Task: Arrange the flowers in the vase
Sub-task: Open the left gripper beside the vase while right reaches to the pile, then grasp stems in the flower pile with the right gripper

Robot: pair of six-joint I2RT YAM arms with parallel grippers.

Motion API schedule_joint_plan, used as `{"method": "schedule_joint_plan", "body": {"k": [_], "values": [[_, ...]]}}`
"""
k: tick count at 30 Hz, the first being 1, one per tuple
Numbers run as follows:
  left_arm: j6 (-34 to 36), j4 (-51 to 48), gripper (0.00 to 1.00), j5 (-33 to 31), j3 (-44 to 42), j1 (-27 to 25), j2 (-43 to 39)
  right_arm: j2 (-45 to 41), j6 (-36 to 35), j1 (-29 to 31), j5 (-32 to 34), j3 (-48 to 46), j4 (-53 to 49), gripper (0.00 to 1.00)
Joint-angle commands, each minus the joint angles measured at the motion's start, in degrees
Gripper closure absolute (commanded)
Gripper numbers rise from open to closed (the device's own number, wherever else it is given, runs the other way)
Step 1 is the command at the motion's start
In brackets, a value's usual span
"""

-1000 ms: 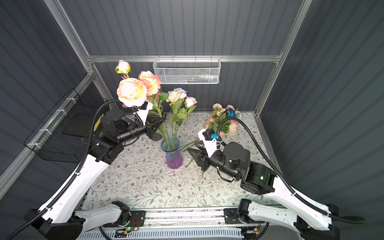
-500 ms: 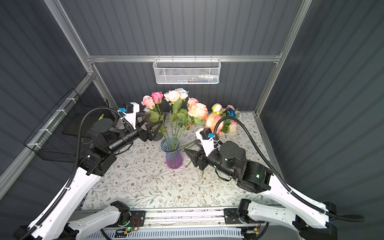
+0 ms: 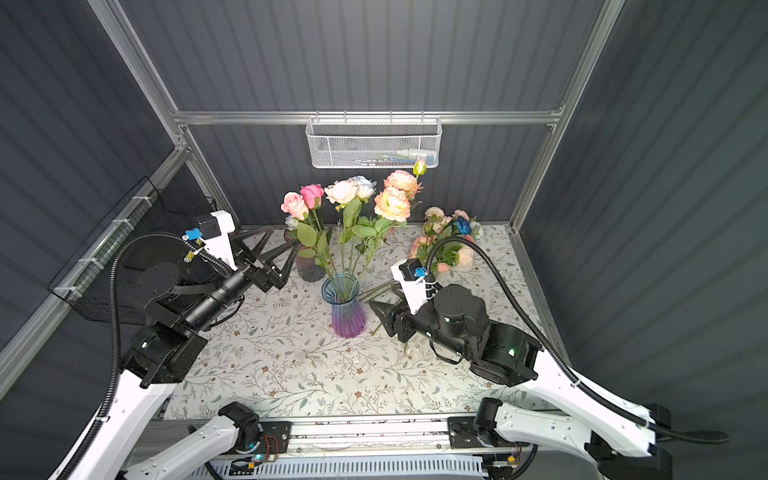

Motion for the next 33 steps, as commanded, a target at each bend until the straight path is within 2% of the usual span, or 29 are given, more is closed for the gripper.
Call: {"method": "schedule_joint_plan", "body": {"k": [1,9,18,22,26,33], "values": [[-1.6,-1.6,0.0,-1.8,-1.8,0.1,-1.4,0.3,2.3,-0.6,2.1,-0.9,-2.4,0.34],[-2.7,-5.0,0.0,-4.8,-7.0,0.1,-5.0,-2.2,10.0,-4.6,1.3,-11.6,-2.6,0.37],[-3.8,-8.5,0.0,-7.6,-12.0,0.1,-9.5,-2.6,19.5,-19.8,-8.2,-29.4,6.6,0.45],[-4.9,-9.1,0.0,-7.6,-13.5,0.1,-10.0,4.1,20.7,-28.7,-12.8,-30.2,13.3,0.5],[-6.0,-9.5,0.0,-7.0,-14.2,0.1,-10.0,15.7,19.5,-35.5,-17.5,-26.2,19.5,0.55],[-6.9,-10.7,0.0,-6.6,-14.8,0.1,-11.1,35.2,17.9,-41.9,-21.9,-16.0,23.4,0.66]]}}
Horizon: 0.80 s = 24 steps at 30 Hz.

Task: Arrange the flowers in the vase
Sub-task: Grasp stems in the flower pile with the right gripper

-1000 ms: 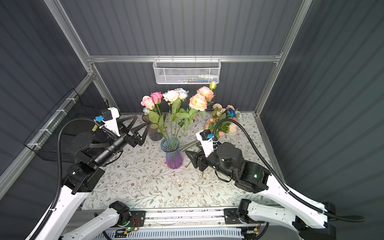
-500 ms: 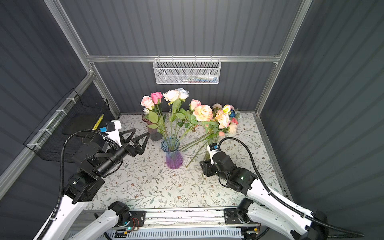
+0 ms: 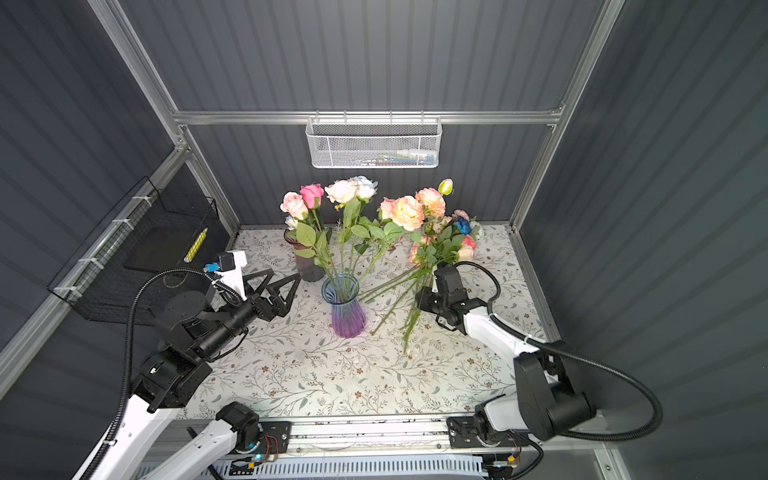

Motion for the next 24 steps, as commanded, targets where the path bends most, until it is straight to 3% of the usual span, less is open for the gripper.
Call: {"method": "schedule_joint_plan", "body": {"k": [1,8,14,24], "values": [[-1.1,-1.3,0.0,0.3,-0.6,0.1,-1.2,6.2,-1.1,-1.6,-3.7,4.5,3.6,0.67],[-1.2,-2.8,0.0,-0.2,-0.6,0.1,-2.2,18.2,-2.2,-2.5,-1.5,12.3,1.0,0.71],[-1.2,-3.3,0.0,-0.3,-0.6,0.1,-2.3,23.1,-3.0,-2.5,-0.2,16.4,-1.6,0.72],[-0.9,-3.8,0.0,-0.8,-0.5,0.1,-2.3,21.8,-3.6,-2.5,-1.9,15.5,-0.1,0.96]]}}
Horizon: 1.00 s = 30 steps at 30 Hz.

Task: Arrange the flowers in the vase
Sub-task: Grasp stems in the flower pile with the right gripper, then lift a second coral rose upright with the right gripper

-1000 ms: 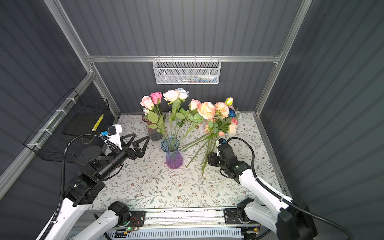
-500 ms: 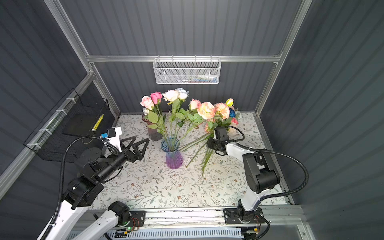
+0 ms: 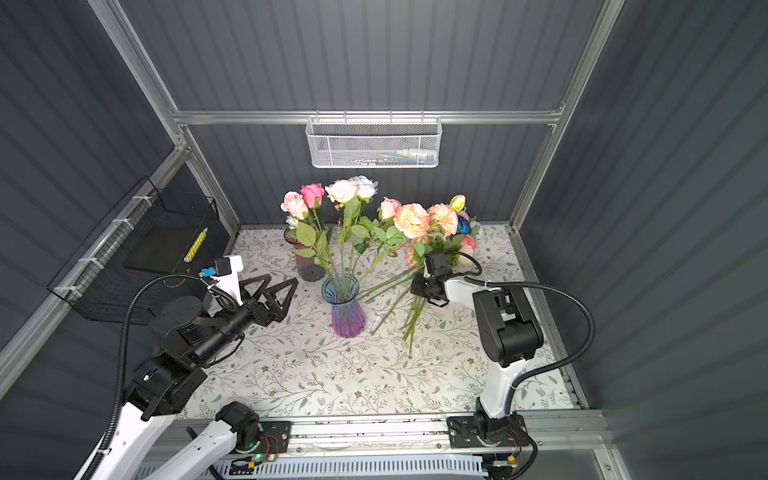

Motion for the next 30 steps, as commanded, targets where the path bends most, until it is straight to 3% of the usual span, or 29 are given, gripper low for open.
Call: {"method": "schedule_joint_plan", "body": {"k": [1,7,18,24,30], "values": [[-0.1,-0.8,0.0,-0.8,-0.4,0.1,-0.5,-3.4,-0.7,-0.3,-1.1,-1.4,0.9,0.98],[0.0,-0.5,0.0,-0.9,-0.2,0.1,-0.1,-12.1,0.4,-0.3,-0.3,-7.2,3.3,1.0],[0.0,0.1,0.0,-0.1,1.1,0.1,0.8,-32.0,3.0,-1.5,11.0,-17.1,-3.2,1.0],[0.6,-0.3,0.0,0.7,3.4,0.1,1.1,-49.0,4.8,-2.4,17.5,-20.2,-7.6,1.0],[1.7,-0.8,0.0,2.3,6.7,0.1,2.2,-63.0,3.3,-2.4,18.4,-17.1,-10.5,1.0]]}}
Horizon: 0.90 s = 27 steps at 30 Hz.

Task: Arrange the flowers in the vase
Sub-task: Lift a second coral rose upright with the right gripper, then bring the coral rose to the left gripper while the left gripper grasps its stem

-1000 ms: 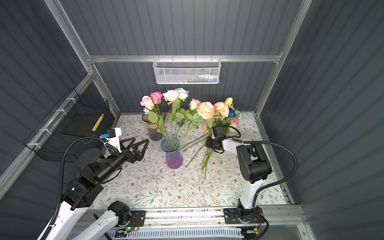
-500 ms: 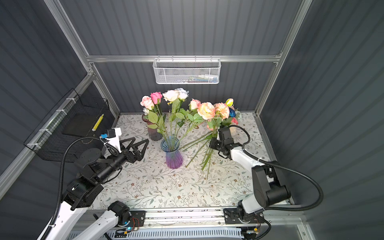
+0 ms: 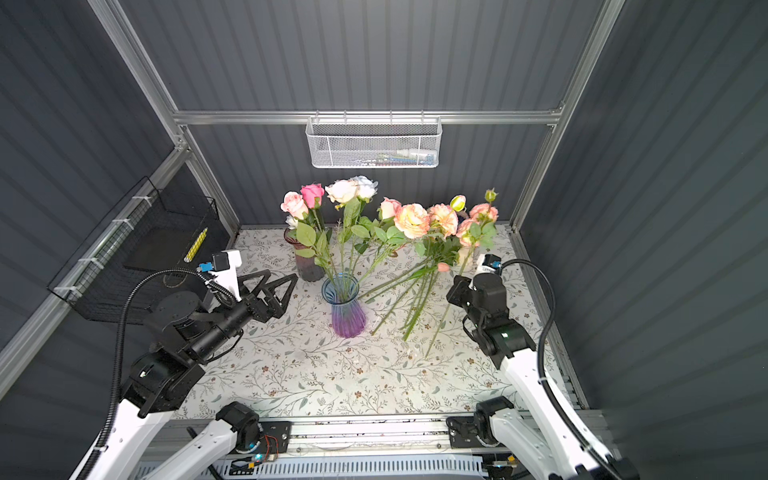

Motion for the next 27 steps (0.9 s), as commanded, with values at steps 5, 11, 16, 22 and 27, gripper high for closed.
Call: {"method": "schedule_joint_plan", "body": {"k": [5,11,16,22,27], "values": [[2.1,-0.2,0.0,2.7,5.4,0.1,1.0,-12.5,-2.5,-0.1,0.2,6.5,-1.0,1.0],[3.4,-0.3,0.0,5.2,8.5,0.1,2.2,-15.4,-3.8,0.0,-9.8,14.0,1.7,1.0],[4.8,-0.2,0.0,9.3,11.5,0.1,3.8,-11.9,-3.8,0.8,-22.4,21.6,2.9,1.0],[5.5,1.6,0.0,15.4,14.8,0.1,6.0,-3.9,-15.7,20.6,-16.0,31.4,-3.2,1.0],[3.2,7.1,0.03,24.4,15.8,0.1,8.1,5.3,-23.6,37.9,-10.3,38.2,-6.5,1.0]]}}
